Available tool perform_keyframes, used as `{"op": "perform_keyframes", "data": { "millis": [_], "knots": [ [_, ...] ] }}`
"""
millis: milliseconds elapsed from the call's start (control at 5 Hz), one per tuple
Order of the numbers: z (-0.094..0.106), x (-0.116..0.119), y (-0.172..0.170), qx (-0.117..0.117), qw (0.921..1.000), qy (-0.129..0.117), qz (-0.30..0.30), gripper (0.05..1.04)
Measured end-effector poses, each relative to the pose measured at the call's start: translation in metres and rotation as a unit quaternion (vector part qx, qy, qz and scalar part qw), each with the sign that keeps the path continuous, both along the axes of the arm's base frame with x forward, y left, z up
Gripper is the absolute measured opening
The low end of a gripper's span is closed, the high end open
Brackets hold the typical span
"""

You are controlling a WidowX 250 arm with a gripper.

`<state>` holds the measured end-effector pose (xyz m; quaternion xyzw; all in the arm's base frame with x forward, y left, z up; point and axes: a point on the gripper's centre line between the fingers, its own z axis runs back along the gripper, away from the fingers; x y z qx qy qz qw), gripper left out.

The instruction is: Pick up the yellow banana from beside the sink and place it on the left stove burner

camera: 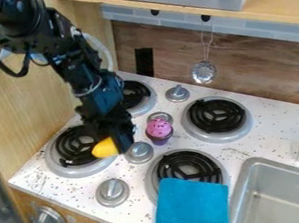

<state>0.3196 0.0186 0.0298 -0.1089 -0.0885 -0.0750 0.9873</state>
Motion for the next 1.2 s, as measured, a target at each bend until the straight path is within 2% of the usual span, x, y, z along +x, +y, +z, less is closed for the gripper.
{"op": "perform_keyframes", "data": {
  "millis": [400,800,1000,1200],
  "knots": [
    [-0.011,0.025,0.037,0.038,0.9985,0.012,0.039,0.504],
    [-0.028,0.021,0.078,0.071,0.9944,0.029,0.073,0.504],
    [-0.044,0.022,0.09,0.085,0.993,0.027,0.077,0.504],
    [-0.064,0.032,0.1,0.113,0.9914,0.004,0.067,0.504]
  ]
}}
